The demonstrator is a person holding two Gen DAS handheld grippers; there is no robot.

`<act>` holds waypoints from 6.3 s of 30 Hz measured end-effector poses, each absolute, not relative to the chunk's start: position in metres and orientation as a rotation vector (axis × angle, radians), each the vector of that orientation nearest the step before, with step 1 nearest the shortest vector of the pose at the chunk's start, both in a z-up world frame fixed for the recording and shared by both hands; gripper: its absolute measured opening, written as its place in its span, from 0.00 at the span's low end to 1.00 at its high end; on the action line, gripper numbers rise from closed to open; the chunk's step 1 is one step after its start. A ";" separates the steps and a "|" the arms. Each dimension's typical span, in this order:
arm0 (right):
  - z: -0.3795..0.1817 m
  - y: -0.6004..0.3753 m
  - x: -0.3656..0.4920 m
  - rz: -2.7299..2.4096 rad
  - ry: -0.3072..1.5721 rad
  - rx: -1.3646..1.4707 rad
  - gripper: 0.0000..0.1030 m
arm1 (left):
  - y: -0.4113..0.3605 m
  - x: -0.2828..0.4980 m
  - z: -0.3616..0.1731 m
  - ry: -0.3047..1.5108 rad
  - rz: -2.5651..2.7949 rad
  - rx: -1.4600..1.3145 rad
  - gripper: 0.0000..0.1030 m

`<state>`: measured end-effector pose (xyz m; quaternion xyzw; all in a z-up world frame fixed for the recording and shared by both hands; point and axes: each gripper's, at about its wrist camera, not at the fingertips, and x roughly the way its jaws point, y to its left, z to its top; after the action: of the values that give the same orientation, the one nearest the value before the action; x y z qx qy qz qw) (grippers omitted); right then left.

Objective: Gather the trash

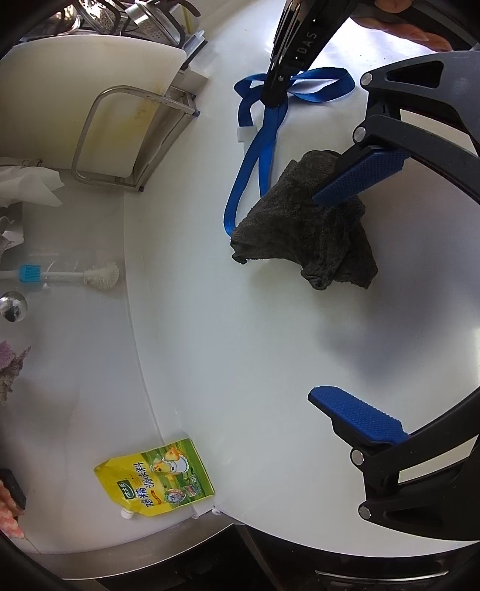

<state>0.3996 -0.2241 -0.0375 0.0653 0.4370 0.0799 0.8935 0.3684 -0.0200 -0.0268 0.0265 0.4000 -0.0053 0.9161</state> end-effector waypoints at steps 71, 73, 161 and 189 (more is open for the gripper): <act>0.034 -0.216 0.007 0.117 0.641 0.200 0.03 | -0.051 0.071 0.034 0.687 -0.403 0.166 0.14; 0.029 -0.217 -0.013 0.107 0.641 0.210 0.03 | -0.053 0.054 0.029 0.691 -0.416 0.175 0.14; -0.077 -0.211 -0.094 -0.080 0.789 0.215 0.65 | -0.035 -0.024 -0.070 0.830 -0.240 0.106 0.94; -0.077 -0.207 -0.098 -0.082 0.792 0.208 0.65 | -0.033 -0.027 -0.069 0.831 -0.184 0.118 0.94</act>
<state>-0.0976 -0.2073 -0.0768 0.1012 0.3851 -0.0396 0.9165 -0.0274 -0.0332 -0.0688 0.0571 0.4029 -0.0891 0.9091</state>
